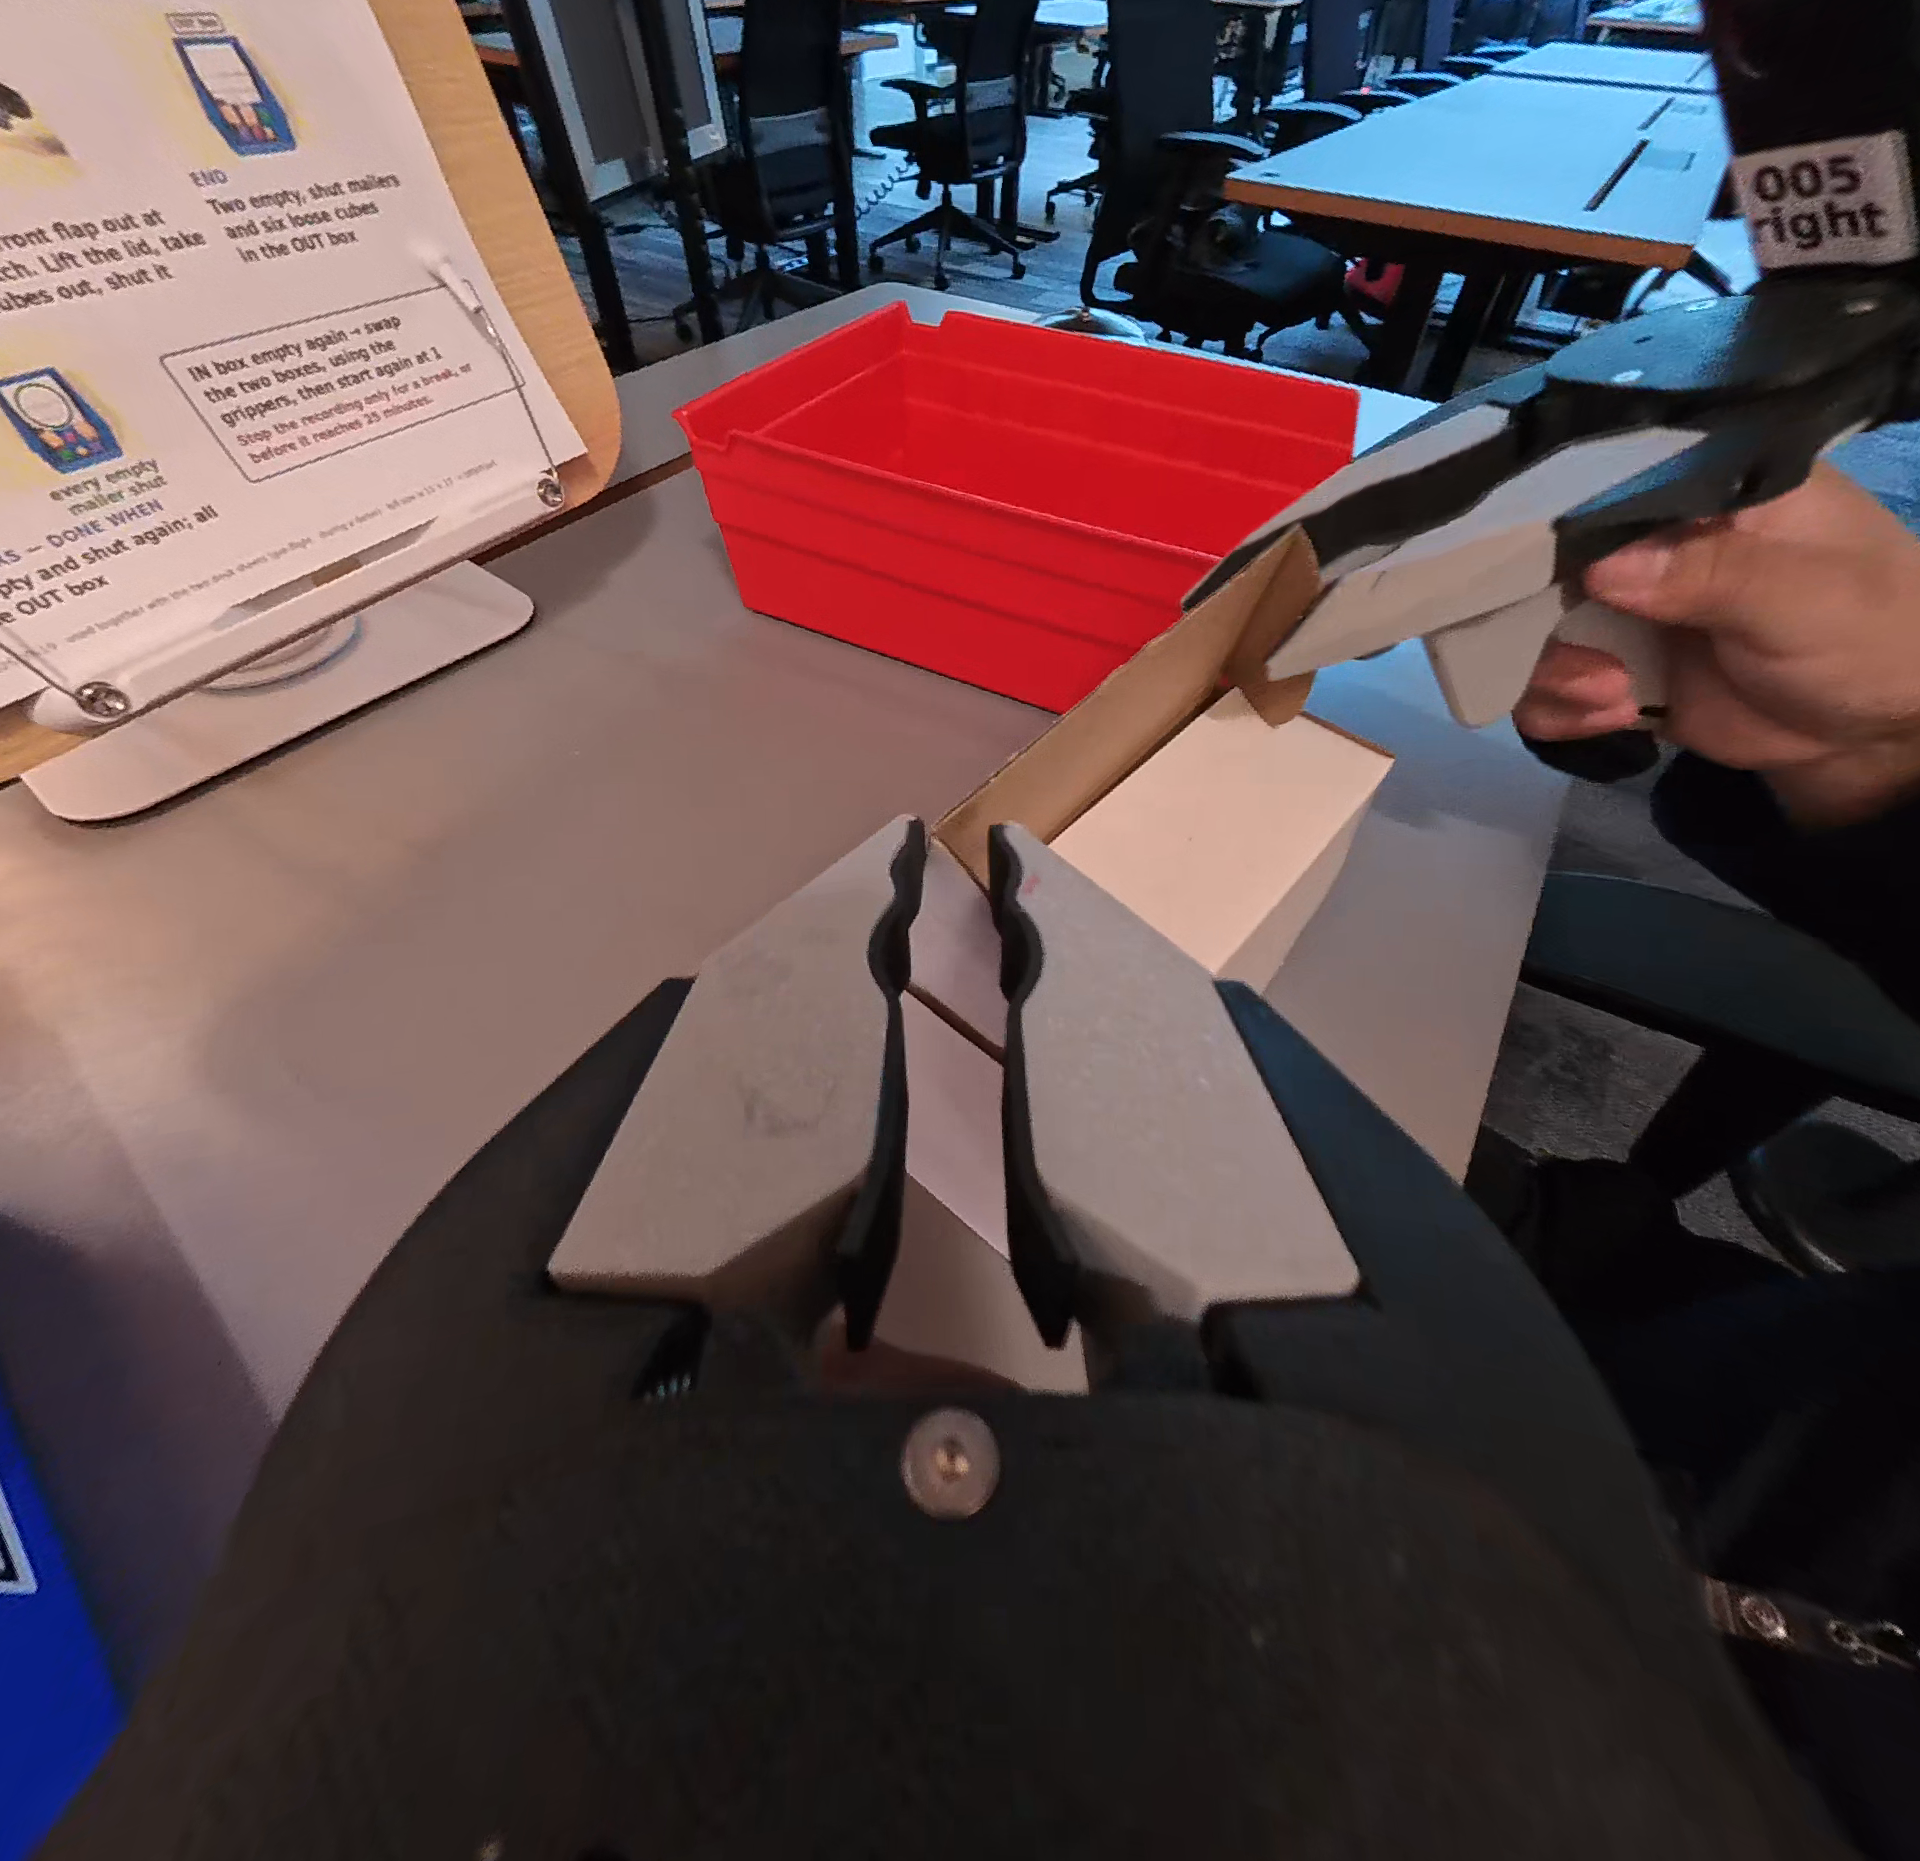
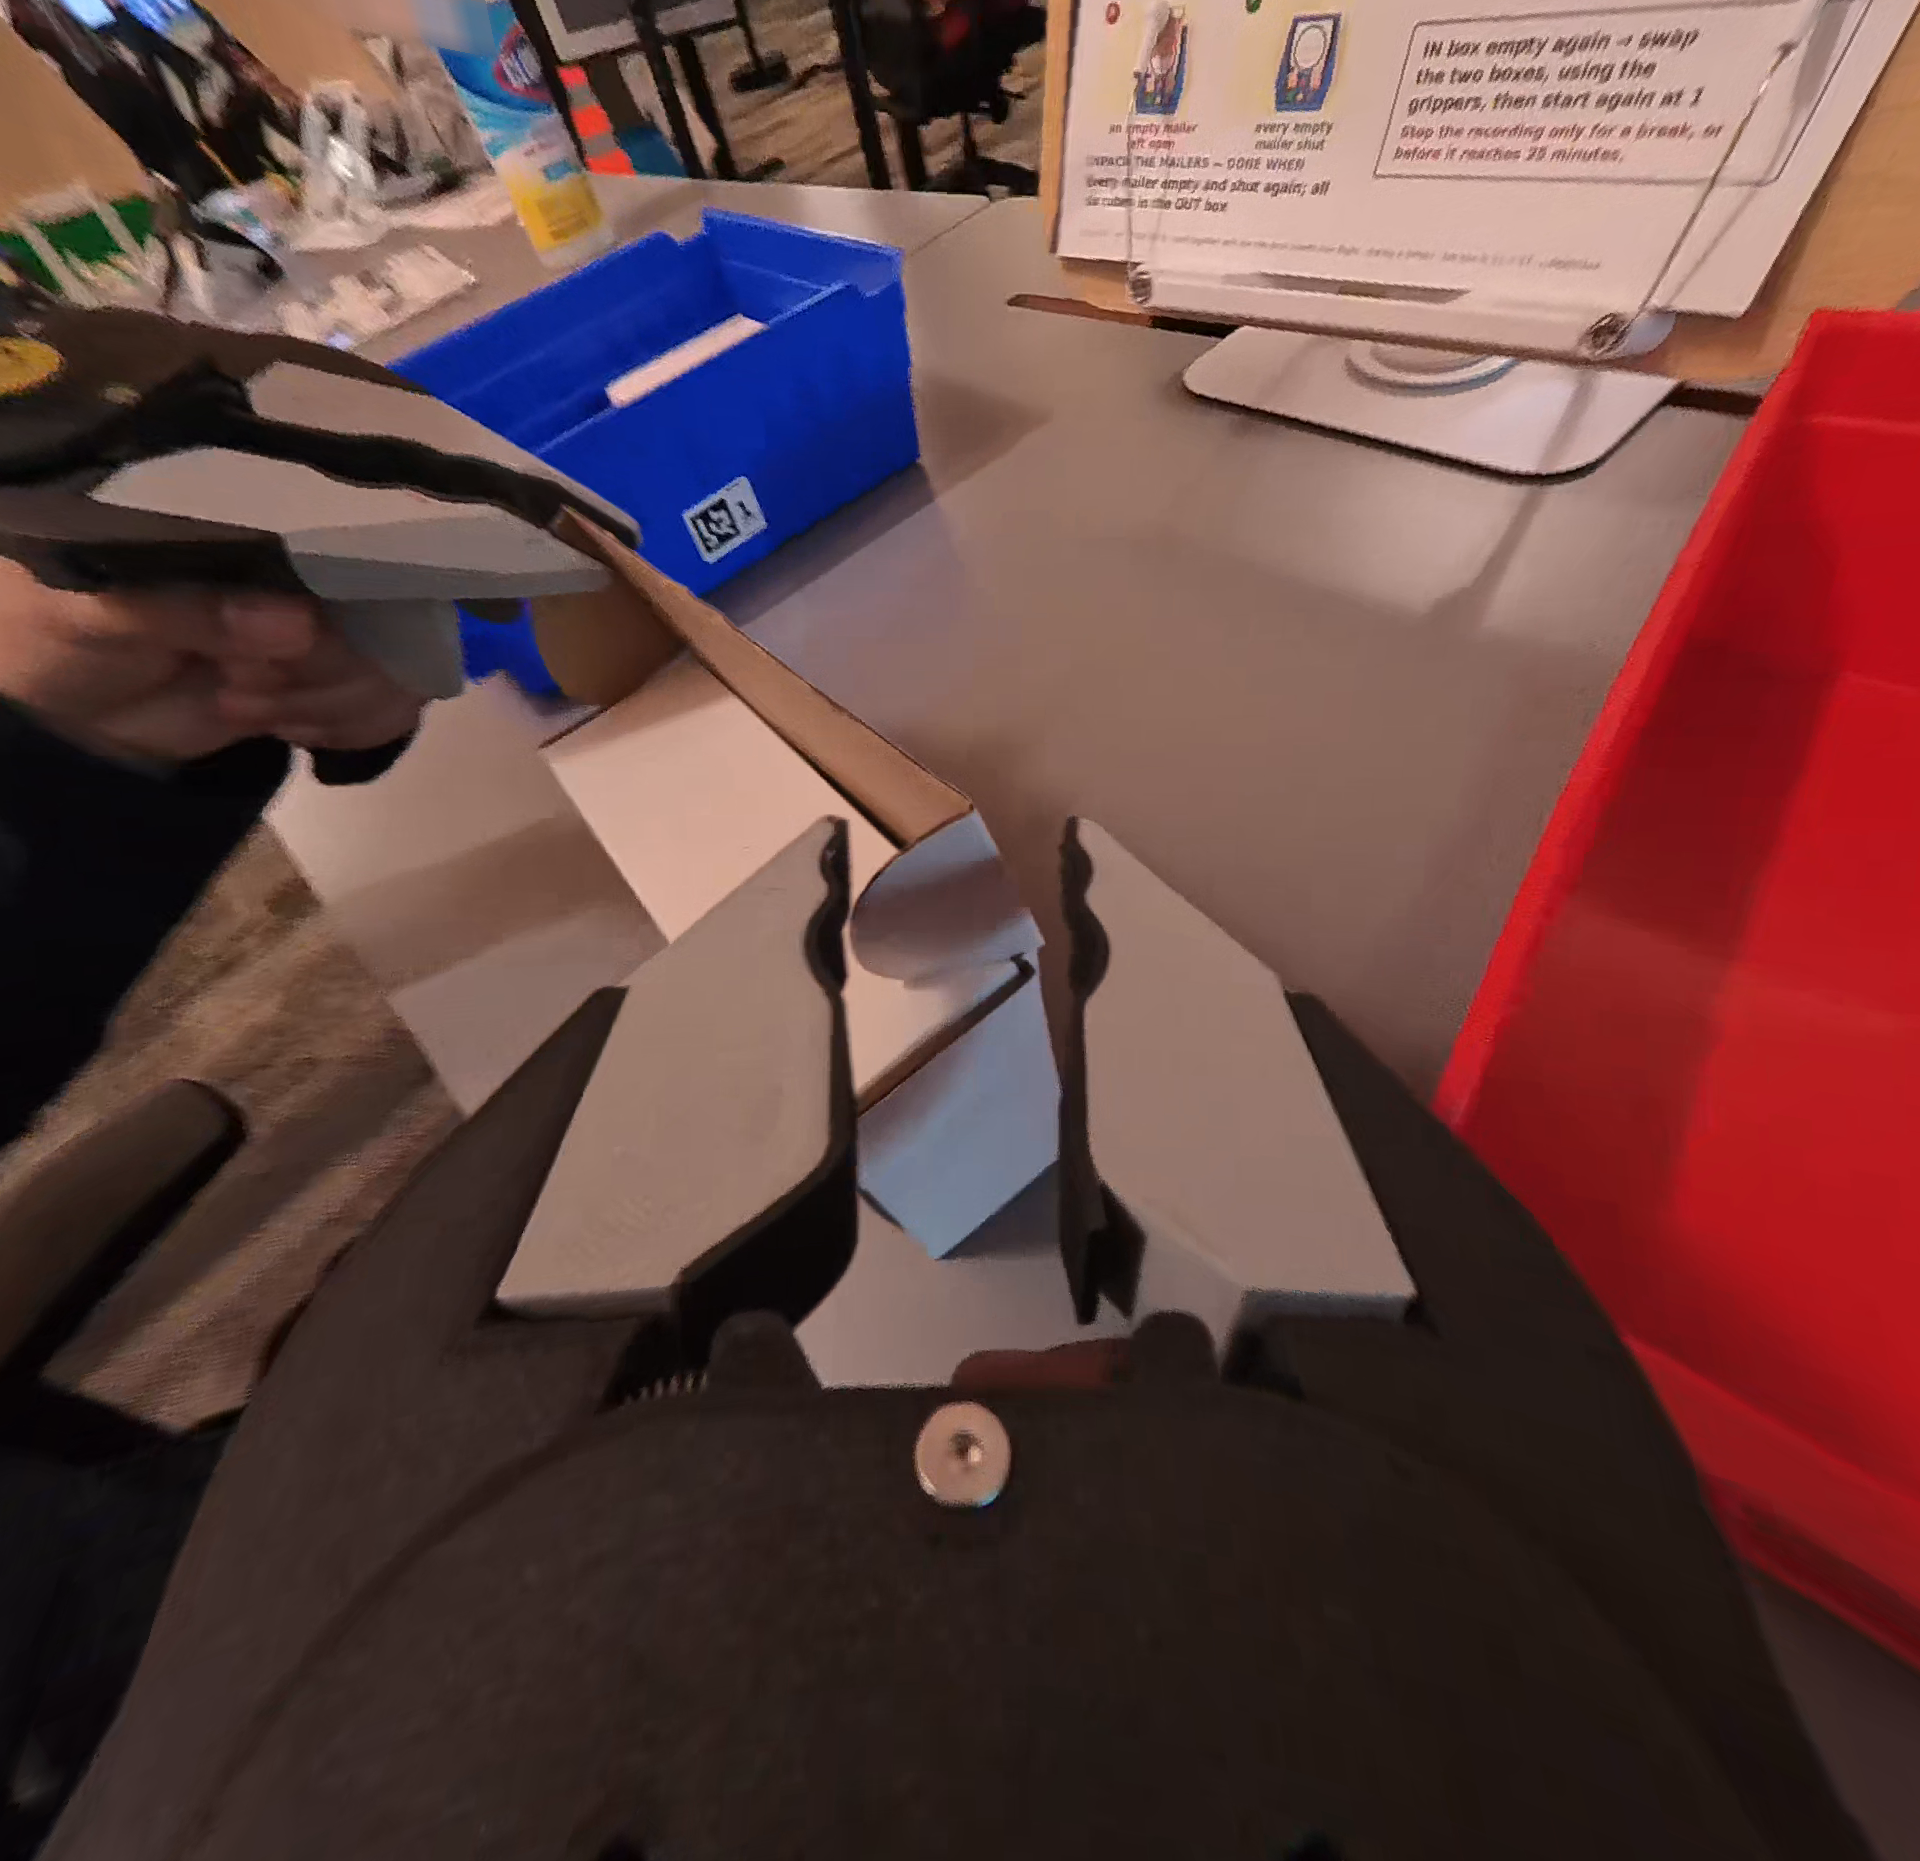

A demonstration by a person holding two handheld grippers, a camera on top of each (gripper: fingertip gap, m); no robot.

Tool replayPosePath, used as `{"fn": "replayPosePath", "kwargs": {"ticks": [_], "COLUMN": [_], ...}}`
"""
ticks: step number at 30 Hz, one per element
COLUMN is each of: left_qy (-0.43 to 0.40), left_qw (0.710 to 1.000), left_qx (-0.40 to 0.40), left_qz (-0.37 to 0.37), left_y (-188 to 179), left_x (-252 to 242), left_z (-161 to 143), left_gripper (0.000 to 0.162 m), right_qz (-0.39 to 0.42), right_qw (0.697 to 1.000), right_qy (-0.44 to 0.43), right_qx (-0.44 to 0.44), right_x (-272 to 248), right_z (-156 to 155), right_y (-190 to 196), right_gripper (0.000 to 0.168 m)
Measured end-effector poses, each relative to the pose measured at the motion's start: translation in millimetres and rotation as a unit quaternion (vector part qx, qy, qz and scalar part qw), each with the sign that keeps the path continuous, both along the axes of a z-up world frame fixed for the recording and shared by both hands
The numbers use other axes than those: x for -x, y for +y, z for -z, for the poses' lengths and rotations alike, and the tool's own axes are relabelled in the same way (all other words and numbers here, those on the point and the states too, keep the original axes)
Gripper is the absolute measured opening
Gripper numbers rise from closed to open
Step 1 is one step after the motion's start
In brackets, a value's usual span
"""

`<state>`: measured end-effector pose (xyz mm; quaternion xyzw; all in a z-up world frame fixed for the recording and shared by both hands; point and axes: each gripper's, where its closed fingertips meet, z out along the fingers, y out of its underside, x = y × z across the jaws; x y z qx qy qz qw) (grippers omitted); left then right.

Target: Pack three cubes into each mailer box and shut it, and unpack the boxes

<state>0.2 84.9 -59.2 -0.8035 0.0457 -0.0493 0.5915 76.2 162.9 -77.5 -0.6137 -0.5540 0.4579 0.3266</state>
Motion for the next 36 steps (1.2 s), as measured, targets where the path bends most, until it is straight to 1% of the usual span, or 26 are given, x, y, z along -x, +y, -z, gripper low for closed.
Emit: {"fn": "replayPosePath", "kwargs": {"ticks": [2,6,9,12,16,18,21,24,28,31,33,36], "left_qy": [0.003,0.017,0.006,-0.002,-0.001,0.005,0.007,0.000,-0.005,0.002,0.022,0.076], "left_qw": [1.000,1.000,1.000,1.000,0.999,0.999,0.999,0.999,0.998,0.998,0.998,0.993], "left_qx": [0.001,0.001,0.001,-0.003,-0.010,-0.010,-0.011,-0.014,-0.030,-0.042,-0.052,-0.087], "left_qz": [-0.008,-0.009,-0.009,-0.015,-0.031,-0.039,-0.045,-0.047,-0.051,-0.044,-0.036,-0.019], "left_y": [-0.3,-1.7,-1.9,-1.2,1.3,2.8,3.7,3.5,2.1,-0.2,-3.1,-11.0], "left_x": [-0.5,-2.5,-3.0,-3.6,-3.3,-2.0,-1.7,-2.3,-4.2,-9.5,-13.6,-19.5], "left_z": [0.2,0.7,0.4,0.3,-0.3,-0.4,-0.5,-0.5,-0.9,-1.7,-2.3,-3.3], "left_gripper": [0.009,0.010,0.010,0.009,0.009,0.009,0.009,0.009,0.009,0.009,0.009,0.009], "right_qz": [0.002,-0.028,-0.081,-0.152,-0.249,-0.277,-0.293,-0.277,-0.241,-0.244,-0.246,-0.235], "right_qw": [0.999,0.996,0.990,0.978,0.956,0.949,0.944,0.948,0.953,0.942,0.936,0.929], "right_qy": [-0.001,-0.032,-0.049,-0.063,-0.090,-0.095,-0.089,-0.069,-0.036,-0.026,-0.028,-0.026], "right_qx": [-0.035,-0.075,-0.107,-0.132,-0.131,-0.118,-0.121,-0.137,-0.180,-0.229,-0.250,-0.286], "right_x": [2.4,1.2,0.1,-3.5,-11.5,-13.7,-16.0,-15.3,-16.5,-22.8,-25.1,-25.6], "right_z": [-1.0,0.5,1.8,2.7,4.4,4.4,4.8,5.5,6.5,7.7,8.3,9.2], "right_y": [-0.3,-1.4,-3.3,-6.1,-10.2,-11.7,-13.4,-14.9,-15.7,-18.5,-19.5,-21.4], "right_gripper": [0.026,0.025,0.025,0.026,0.025,0.025,0.025,0.026,0.025,0.025,0.025,0.025]}}
